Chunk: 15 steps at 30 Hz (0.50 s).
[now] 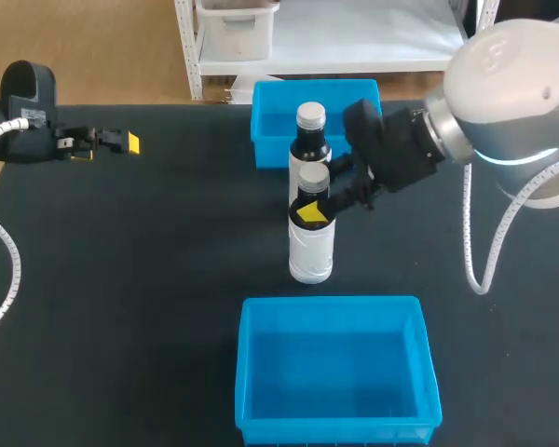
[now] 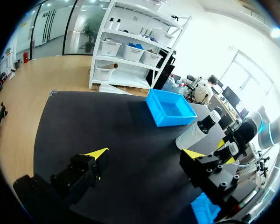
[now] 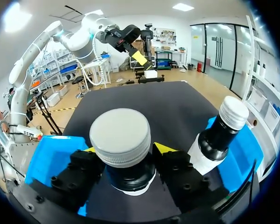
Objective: Pick up the bottle, and place it in the far bin if it is heavy, or in the near bin if it is light.
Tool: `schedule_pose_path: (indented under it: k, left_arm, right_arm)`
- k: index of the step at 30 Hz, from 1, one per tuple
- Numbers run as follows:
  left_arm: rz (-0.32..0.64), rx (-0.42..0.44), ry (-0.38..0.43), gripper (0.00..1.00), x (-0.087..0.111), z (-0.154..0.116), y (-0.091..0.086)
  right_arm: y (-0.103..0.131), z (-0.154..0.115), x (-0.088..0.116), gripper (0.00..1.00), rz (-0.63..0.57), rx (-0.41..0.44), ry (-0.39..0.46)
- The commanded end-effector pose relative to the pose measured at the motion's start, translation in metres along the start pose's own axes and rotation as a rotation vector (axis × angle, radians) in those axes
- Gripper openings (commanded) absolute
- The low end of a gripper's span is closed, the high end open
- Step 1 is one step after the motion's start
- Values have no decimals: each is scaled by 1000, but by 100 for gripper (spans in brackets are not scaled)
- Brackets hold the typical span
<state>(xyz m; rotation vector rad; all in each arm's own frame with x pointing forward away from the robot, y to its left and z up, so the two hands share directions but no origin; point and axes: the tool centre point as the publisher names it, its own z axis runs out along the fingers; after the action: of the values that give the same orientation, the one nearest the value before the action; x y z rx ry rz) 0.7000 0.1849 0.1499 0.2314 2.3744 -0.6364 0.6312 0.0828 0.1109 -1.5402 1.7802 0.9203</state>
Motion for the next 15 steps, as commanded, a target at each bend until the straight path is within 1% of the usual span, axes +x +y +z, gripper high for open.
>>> schedule_pose_path:
  k: [1,7,9,11,13,15]
  left_arm:
    - [0,0,0,100,0,0,0]
    - [0,0,0,100,0,0,0]
    - [0,0,0,100,0,0,0]
    - [0,0,0,100,0,0,0]
    - [0,0,0,100,0,0,0]
    - [0,0,0,100,0,0,0]
  right_arm:
    - [-1,2,0,48,0,-2,3]
    - [-1,3,0,44,-2,-4,3]
    - [-1,3,0,37,-4,-4,3]
    - [0,3,0,25,-6,-4,4]
    - [0,2,0,0,-8,-3,4]
    - [1,1,0,0,-9,-2,5]
